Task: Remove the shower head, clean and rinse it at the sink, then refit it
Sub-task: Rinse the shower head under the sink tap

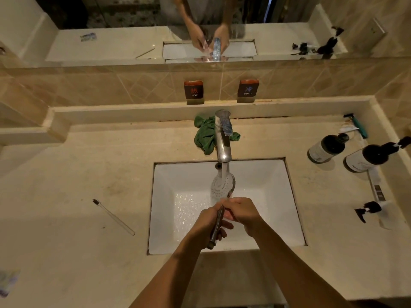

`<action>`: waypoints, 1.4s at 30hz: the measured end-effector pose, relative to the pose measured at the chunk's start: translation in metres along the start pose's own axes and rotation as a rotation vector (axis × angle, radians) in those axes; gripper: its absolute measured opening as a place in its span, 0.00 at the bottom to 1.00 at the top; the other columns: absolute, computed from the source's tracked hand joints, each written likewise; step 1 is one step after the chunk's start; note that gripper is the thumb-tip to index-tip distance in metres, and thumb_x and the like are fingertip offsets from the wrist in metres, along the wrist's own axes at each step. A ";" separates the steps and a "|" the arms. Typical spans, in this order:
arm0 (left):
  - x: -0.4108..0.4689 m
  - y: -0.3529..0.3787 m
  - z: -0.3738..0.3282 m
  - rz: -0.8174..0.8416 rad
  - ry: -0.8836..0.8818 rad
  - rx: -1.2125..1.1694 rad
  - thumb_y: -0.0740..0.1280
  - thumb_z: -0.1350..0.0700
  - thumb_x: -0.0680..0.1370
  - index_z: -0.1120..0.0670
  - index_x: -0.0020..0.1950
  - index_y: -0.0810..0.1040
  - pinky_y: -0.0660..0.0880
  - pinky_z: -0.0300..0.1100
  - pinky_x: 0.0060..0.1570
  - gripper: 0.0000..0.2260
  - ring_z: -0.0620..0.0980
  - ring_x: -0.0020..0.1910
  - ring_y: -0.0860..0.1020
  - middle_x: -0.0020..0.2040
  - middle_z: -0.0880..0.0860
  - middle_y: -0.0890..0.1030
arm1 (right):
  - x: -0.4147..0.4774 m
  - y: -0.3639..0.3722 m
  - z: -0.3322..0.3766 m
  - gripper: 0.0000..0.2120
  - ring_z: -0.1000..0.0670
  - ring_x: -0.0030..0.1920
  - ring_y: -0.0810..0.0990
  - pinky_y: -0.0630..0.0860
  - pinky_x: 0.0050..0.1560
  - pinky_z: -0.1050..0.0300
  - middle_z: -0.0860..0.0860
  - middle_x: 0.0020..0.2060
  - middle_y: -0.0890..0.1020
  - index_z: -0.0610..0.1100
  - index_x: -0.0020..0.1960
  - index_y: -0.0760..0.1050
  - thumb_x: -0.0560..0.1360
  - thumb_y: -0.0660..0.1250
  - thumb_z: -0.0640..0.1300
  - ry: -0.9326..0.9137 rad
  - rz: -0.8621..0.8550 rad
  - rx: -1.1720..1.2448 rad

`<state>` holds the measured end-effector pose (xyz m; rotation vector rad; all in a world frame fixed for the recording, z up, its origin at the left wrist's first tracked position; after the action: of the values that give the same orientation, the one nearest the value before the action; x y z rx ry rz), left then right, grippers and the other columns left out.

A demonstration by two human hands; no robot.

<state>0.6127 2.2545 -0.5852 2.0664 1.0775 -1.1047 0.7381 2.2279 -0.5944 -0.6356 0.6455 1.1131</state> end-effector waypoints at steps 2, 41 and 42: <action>-0.003 -0.004 0.000 -0.037 0.002 0.055 0.56 0.39 0.83 0.63 0.58 0.80 0.73 0.37 0.24 0.28 0.48 0.25 0.78 0.46 0.61 0.86 | -0.001 0.007 -0.001 0.15 0.43 0.50 0.88 0.84 0.58 0.42 0.40 0.48 0.88 0.35 0.49 0.83 0.79 0.72 0.48 0.005 0.008 0.003; -0.012 0.003 -0.005 -0.041 -0.070 0.075 0.58 0.39 0.83 0.60 0.58 0.82 0.65 0.30 0.20 0.26 0.44 0.21 0.74 0.32 0.51 0.85 | -0.005 -0.017 -0.002 0.14 0.49 0.37 0.82 0.81 0.47 0.51 0.47 0.33 0.86 0.41 0.36 0.84 0.77 0.75 0.49 -0.024 -0.095 0.042; -0.013 0.001 -0.005 -0.040 -0.069 0.052 0.58 0.39 0.82 0.59 0.58 0.82 0.66 0.30 0.21 0.26 0.44 0.22 0.74 0.34 0.52 0.86 | -0.003 -0.014 -0.002 0.15 0.50 0.35 0.81 0.81 0.47 0.51 0.47 0.32 0.85 0.41 0.36 0.84 0.76 0.75 0.49 -0.024 -0.087 0.038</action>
<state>0.6108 2.2523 -0.5712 2.0392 1.0704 -1.2272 0.7500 2.2204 -0.5914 -0.6111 0.6112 1.0235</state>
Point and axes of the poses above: each hand's wrist, its own x-axis towards the middle knuckle, its own y-axis out of the palm, z = x × y, the point moved 5 cm from there along x, towards the middle knuckle
